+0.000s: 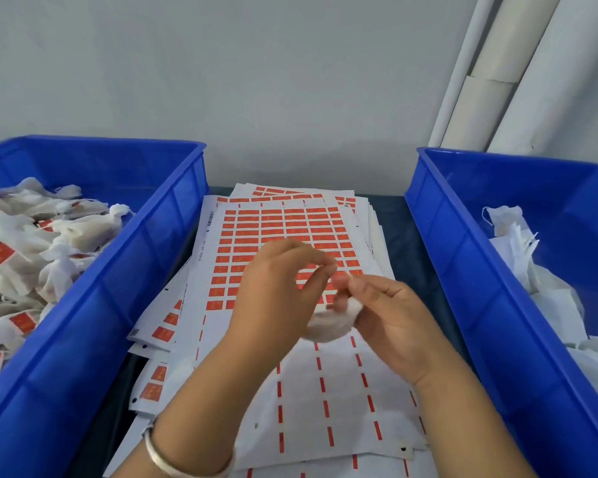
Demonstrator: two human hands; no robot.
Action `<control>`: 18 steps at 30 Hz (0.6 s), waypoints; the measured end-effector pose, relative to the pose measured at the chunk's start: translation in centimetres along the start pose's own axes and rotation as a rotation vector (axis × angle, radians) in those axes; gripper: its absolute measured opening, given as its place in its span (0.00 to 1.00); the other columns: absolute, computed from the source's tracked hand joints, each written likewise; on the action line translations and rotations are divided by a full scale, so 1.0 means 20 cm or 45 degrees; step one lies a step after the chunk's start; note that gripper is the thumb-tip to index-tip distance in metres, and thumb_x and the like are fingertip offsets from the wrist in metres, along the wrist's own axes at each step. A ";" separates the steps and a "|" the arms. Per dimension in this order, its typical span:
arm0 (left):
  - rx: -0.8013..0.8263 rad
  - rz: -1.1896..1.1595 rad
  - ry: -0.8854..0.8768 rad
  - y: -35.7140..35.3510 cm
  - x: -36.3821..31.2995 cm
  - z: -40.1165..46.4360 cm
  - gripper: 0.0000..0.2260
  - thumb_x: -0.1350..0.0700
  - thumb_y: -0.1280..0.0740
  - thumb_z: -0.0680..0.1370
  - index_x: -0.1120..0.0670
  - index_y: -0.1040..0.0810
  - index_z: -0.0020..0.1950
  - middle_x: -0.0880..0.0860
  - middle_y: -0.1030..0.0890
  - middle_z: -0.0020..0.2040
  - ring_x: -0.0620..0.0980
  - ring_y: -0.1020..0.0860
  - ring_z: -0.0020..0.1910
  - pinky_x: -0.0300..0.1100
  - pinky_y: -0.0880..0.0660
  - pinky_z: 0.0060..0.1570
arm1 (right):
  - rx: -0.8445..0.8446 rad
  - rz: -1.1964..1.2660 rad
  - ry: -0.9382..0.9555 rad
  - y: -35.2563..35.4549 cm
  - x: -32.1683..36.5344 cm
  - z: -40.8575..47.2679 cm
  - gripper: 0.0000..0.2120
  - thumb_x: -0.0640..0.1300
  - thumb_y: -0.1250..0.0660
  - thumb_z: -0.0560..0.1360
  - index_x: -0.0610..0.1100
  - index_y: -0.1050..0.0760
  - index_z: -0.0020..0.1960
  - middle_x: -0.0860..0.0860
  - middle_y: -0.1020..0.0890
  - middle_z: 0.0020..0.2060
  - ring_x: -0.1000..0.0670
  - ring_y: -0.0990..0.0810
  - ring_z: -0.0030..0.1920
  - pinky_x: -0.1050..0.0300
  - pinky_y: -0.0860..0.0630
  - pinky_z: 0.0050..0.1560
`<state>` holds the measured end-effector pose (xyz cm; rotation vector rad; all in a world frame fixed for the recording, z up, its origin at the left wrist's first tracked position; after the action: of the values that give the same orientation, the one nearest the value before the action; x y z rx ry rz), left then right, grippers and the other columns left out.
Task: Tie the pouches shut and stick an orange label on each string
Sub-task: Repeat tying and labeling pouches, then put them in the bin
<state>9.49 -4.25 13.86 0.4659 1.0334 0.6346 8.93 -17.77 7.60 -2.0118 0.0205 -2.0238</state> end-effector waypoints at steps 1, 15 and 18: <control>0.006 -0.053 0.063 -0.03 0.00 0.03 0.06 0.52 0.31 0.74 0.45 0.19 0.50 0.36 0.27 0.44 0.37 0.27 0.40 0.26 0.33 0.42 | -0.032 0.058 0.029 0.04 0.02 -0.01 0.17 0.56 0.30 0.63 0.49 0.15 0.47 0.52 0.16 0.41 0.52 0.16 0.46 0.58 0.20 0.49; 0.615 0.397 0.194 -0.80 0.19 0.02 0.31 0.34 0.40 0.74 0.47 0.38 0.74 0.46 0.38 0.75 0.53 0.40 0.74 0.53 0.44 0.70 | -0.360 0.506 0.091 0.39 -0.02 -0.06 0.07 0.47 0.32 0.69 0.48 0.17 0.35 0.52 0.23 0.26 0.55 0.24 0.27 0.62 0.24 0.32; 0.647 0.426 0.161 -0.80 0.20 0.00 0.31 0.35 0.40 0.74 0.47 0.38 0.73 0.46 0.39 0.75 0.51 0.42 0.74 0.52 0.45 0.70 | -0.412 0.512 0.089 0.41 -0.04 -0.05 0.06 0.48 0.31 0.68 0.49 0.17 0.35 0.53 0.23 0.27 0.56 0.25 0.27 0.63 0.24 0.31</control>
<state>15.24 -13.21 1.19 1.0701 1.2521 0.7011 9.51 -25.71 4.97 -1.9112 0.7486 -1.9151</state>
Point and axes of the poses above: each hand's wrist, its own z-axis towards the middle knuckle, its own y-axis out of the back of the hand, x = y × z, the point moved 7 cm from there along z, towards the middle knuckle
